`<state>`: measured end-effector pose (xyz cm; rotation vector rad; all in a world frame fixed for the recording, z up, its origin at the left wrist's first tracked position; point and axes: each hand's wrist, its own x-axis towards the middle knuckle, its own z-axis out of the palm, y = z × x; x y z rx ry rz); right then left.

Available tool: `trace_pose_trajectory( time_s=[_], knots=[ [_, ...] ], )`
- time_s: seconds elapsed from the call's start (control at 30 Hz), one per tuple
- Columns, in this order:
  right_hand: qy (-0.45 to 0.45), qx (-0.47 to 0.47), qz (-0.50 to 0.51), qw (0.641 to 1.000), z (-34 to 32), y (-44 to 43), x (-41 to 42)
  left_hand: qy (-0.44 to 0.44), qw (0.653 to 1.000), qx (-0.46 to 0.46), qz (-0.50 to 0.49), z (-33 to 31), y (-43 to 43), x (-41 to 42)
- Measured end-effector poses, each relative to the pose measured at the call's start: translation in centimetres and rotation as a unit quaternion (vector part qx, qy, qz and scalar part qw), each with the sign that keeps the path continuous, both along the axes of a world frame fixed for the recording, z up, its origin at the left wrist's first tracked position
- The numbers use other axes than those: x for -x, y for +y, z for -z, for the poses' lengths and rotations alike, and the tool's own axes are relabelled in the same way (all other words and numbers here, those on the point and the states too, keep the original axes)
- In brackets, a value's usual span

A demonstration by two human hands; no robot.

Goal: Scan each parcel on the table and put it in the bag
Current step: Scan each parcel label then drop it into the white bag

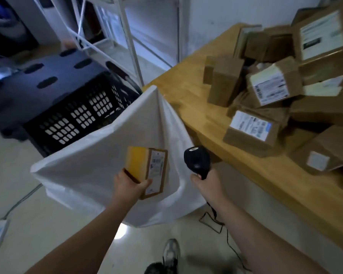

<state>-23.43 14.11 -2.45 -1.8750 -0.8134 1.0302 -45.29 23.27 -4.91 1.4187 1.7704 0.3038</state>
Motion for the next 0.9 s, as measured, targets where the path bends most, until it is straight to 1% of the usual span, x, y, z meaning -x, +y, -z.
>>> trace_pose_trajectory(
  time_s=[0.03, 0.1, 0.2, 0.27, 0.33, 0.47, 0.57, 0.63, 0.7, 0.77, 0.9],
  knots=[
    [-0.025, 0.017, 0.007, 1.000, 1.0, 0.4, 0.1, 0.042, 0.999, 0.015, 0.013, 1.5, 0.6, 0.0],
    [-0.059, 0.055, 0.002, 0.997, 3.5, 1.3, 0.2, 0.094, 0.994, 0.038, 0.031, 3.9, 1.6, -0.6],
    [-0.106, 0.111, -0.091, 0.984, 7.4, 2.9, 0.4, 0.148, 0.985, 0.068, 0.060, 8.4, 3.4, -1.9],
    [-0.126, 0.128, -0.139, 0.974, 9.8, 4.4, 0.7, 0.181, 0.977, 0.078, 0.087, 12.2, 5.3, -2.7],
    [-0.117, 0.133, -0.147, 0.973, 12.2, 6.2, 0.8, 0.210, 0.967, 0.086, 0.112, 16.4, 7.1, -3.4],
    [-0.066, 0.150, -0.107, 0.981, 16.8, 9.1, 0.9, 0.285, 0.937, 0.086, 0.180, 24.0, 9.4, -4.3],
    [-0.072, 0.150, -0.099, 0.981, 20.3, 9.9, 0.7, 0.328, 0.918, 0.074, 0.211, 29.1, 9.8, -4.7],
    [-0.086, 0.154, -0.108, 0.978, 22.2, 9.9, 0.5, 0.340, 0.913, 0.064, 0.216, 31.5, 9.6, -5.0],
    [-0.108, 0.157, -0.121, 0.974, 23.3, 9.7, 0.4, 0.339, 0.914, 0.048, 0.218, 32.8, 9.6, -5.3],
    [-0.121, 0.165, -0.133, 0.970, 23.7, 9.5, 0.2, 0.329, 0.916, 0.042, 0.227, 32.6, 9.7, -5.7],
    [-0.144, 0.176, -0.132, 0.965, 22.1, 8.7, -0.2, 0.306, 0.917, 0.061, 0.250, 28.2, 11.0, -7.1]
  ],
)
